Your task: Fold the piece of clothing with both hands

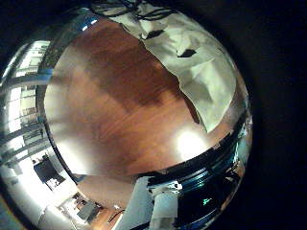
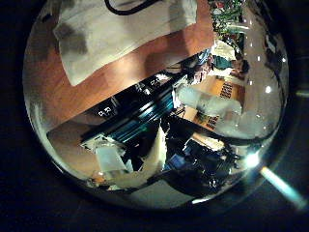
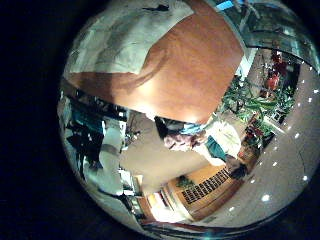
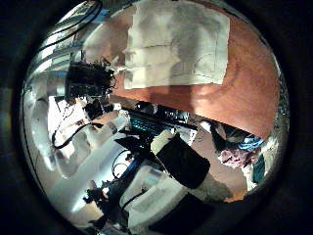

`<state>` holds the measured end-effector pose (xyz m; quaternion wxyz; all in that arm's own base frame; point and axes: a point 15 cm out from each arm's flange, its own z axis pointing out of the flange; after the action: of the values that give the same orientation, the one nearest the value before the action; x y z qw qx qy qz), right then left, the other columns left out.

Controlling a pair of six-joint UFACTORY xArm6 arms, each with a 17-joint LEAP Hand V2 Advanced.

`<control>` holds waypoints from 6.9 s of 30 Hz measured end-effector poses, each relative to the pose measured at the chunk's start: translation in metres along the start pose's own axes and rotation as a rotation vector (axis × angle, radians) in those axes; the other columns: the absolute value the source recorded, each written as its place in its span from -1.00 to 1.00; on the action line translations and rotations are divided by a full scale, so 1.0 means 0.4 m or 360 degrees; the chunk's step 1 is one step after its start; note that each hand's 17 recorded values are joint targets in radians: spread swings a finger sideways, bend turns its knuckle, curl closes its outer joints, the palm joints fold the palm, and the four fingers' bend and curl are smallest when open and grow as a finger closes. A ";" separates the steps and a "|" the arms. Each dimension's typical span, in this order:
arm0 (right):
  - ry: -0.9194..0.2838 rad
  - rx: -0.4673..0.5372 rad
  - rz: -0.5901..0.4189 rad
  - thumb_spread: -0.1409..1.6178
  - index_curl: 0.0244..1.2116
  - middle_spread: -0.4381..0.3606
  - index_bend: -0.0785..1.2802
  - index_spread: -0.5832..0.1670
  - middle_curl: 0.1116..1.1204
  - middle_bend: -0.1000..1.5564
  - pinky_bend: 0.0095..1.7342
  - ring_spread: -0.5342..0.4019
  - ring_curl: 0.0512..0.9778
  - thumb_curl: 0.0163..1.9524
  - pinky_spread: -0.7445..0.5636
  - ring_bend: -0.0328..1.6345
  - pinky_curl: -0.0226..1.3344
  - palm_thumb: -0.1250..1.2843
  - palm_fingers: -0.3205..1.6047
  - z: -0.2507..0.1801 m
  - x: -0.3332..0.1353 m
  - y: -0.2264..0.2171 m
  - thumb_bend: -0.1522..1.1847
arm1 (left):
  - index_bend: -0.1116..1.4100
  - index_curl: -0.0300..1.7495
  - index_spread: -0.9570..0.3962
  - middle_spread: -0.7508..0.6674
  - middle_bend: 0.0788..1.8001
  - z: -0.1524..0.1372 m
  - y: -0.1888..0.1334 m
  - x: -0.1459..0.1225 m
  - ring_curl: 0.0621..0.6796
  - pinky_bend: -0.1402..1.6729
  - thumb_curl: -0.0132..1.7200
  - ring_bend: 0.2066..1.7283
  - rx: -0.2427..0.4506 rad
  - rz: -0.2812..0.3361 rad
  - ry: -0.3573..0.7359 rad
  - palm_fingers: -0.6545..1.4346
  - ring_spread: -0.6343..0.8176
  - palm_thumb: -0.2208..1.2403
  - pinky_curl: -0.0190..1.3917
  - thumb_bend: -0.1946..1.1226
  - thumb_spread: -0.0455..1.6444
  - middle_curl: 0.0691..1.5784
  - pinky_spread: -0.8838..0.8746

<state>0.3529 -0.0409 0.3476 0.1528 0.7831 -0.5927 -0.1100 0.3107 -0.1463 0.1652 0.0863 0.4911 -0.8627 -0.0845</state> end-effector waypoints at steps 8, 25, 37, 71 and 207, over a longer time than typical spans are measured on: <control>0.0001 -0.0019 0.0002 0.79 -0.54 0.09 -0.65 -0.39 -0.49 -0.59 -0.41 0.40 -0.63 -0.78 0.68 -0.31 -0.66 -0.19 -0.43 0.008 0.003 0.000 -0.78 | -0.58 -0.57 0.39 0.44 -0.87 0.089 -0.015 -0.010 -0.55 -0.41 -0.63 -0.43 -0.0030 -0.0018 -0.0093 -0.28 0.49 -0.38 -0.51 -0.74 0.22 -0.72 0.56; -0.0015 -0.0076 0.0008 0.77 -0.56 0.01 -0.66 -0.35 -0.47 -0.56 -0.41 0.16 -0.56 -0.77 0.57 -0.18 -0.66 -0.09 -0.28 0.040 0.004 0.014 -0.77 | -0.41 -0.35 -0.18 -0.52 -0.04 -0.006 -0.070 -0.054 0.19 0.28 -0.46 0.27 0.0139 -0.0128 -0.0229 0.77 -0.74 0.34 -0.18 -0.58 0.34 -0.22 -0.57; -0.0063 -0.0273 -0.0044 0.60 -0.53 -0.15 -0.62 -0.31 -0.37 -0.44 -0.37 -0.14 -0.48 -0.69 0.25 -0.07 -0.68 0.07 -0.27 0.298 -0.028 0.009 -0.79 | -0.27 -0.04 -0.47 -0.69 0.07 -0.140 -0.050 -0.036 0.41 0.44 -0.37 0.43 0.0032 -0.0099 -0.0190 0.65 -0.77 0.38 -0.08 -0.71 0.35 -0.05 -0.67; 0.0312 0.0160 0.0127 0.38 -0.42 -0.57 -0.44 -0.55 -0.01 -0.10 0.15 -0.51 -0.14 -0.61 -0.48 0.32 -0.50 0.25 0.55 0.441 0.009 -0.194 -0.78 | -0.59 0.45 -0.71 -0.77 0.00 -0.270 0.000 -0.026 0.44 0.45 -0.28 0.43 -0.0111 -0.0099 -0.0031 0.66 -0.77 0.36 -0.06 -0.73 0.35 0.11 -0.67; -0.0240 -0.0330 0.0663 0.47 0.32 -0.29 0.38 -0.38 0.26 0.50 0.37 -0.30 0.08 -0.53 -0.36 0.59 -0.03 0.43 0.67 0.344 0.133 -0.291 -0.53 | -0.62 -0.55 0.41 0.35 -0.88 -0.180 -0.116 -0.127 -0.35 -0.34 -0.56 -0.26 0.0015 -0.0283 0.0234 -0.27 0.09 -0.06 -0.37 -0.73 0.42 -0.64 0.19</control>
<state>0.4229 -0.0781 0.1774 0.2071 0.6137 -0.7367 -0.1945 0.3915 -0.1301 0.2212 0.1392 0.5709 -0.8075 -0.0515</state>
